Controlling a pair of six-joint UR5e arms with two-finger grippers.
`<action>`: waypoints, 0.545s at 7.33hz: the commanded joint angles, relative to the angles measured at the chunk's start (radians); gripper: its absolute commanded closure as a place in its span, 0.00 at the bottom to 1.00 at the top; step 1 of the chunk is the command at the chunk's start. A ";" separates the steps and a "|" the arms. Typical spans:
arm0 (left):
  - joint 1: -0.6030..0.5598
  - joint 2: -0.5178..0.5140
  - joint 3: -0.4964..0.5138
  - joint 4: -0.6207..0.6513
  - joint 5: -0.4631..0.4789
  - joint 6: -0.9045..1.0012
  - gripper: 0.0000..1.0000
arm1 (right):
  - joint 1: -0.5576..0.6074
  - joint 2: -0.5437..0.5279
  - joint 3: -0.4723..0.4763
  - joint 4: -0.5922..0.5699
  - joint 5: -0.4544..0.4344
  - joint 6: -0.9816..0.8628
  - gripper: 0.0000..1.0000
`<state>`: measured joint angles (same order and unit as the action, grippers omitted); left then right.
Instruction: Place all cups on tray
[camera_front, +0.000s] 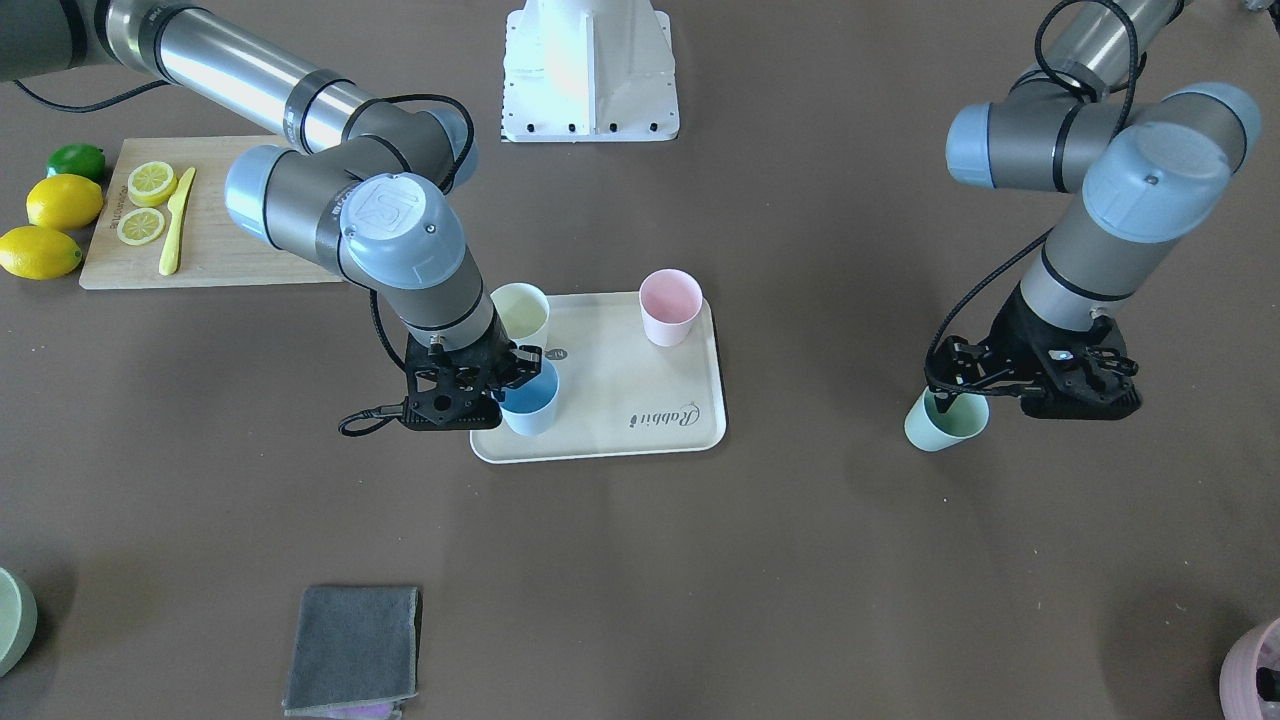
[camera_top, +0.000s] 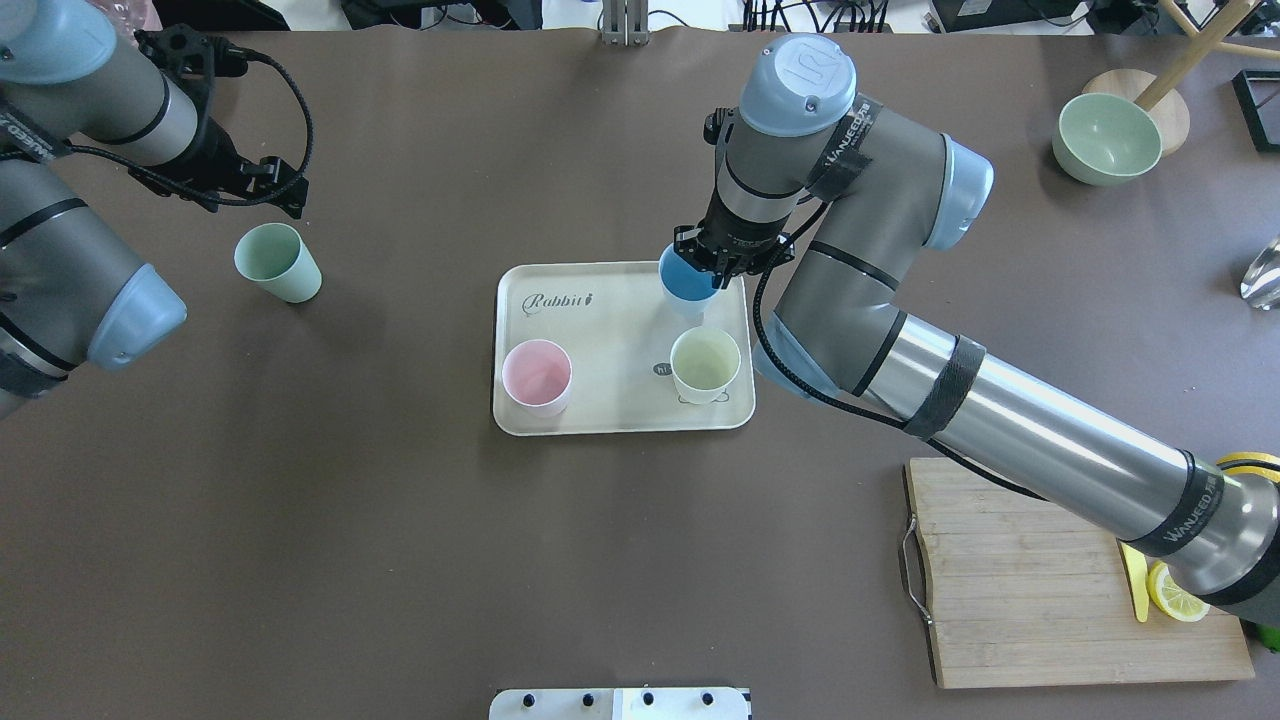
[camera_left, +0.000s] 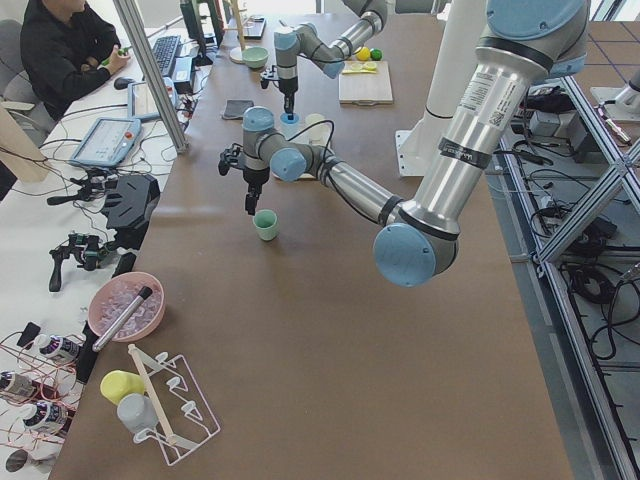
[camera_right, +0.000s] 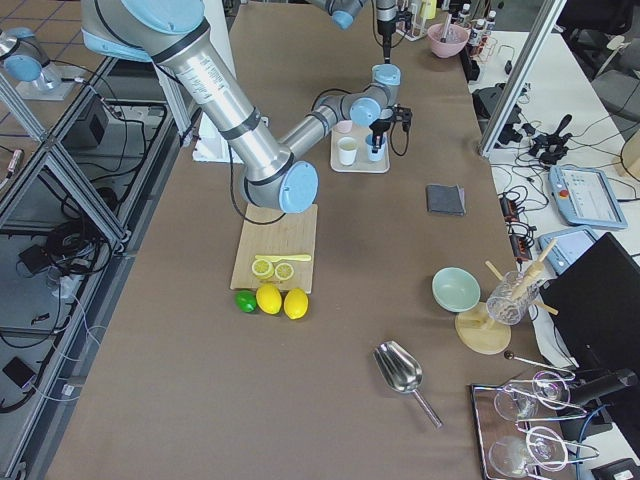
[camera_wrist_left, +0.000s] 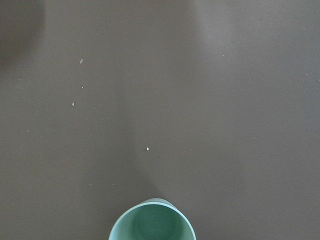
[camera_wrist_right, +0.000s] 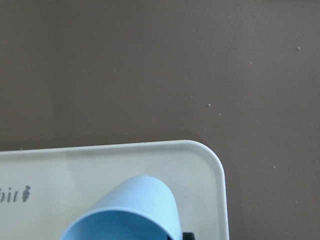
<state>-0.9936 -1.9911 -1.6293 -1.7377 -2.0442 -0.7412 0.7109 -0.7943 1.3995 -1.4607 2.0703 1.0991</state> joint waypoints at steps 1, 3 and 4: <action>-0.022 -0.005 0.035 -0.003 -0.001 0.037 0.04 | -0.002 -0.005 -0.002 -0.001 -0.006 0.002 1.00; -0.029 0.012 0.077 -0.066 -0.001 0.059 0.05 | 0.001 0.000 0.001 0.000 -0.007 0.049 0.01; -0.028 0.044 0.104 -0.136 -0.001 0.063 0.05 | 0.002 0.004 0.018 0.000 -0.006 0.065 0.00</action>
<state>-1.0202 -1.9764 -1.5558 -1.8023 -2.0448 -0.6856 0.7121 -0.7950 1.4032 -1.4609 2.0642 1.1375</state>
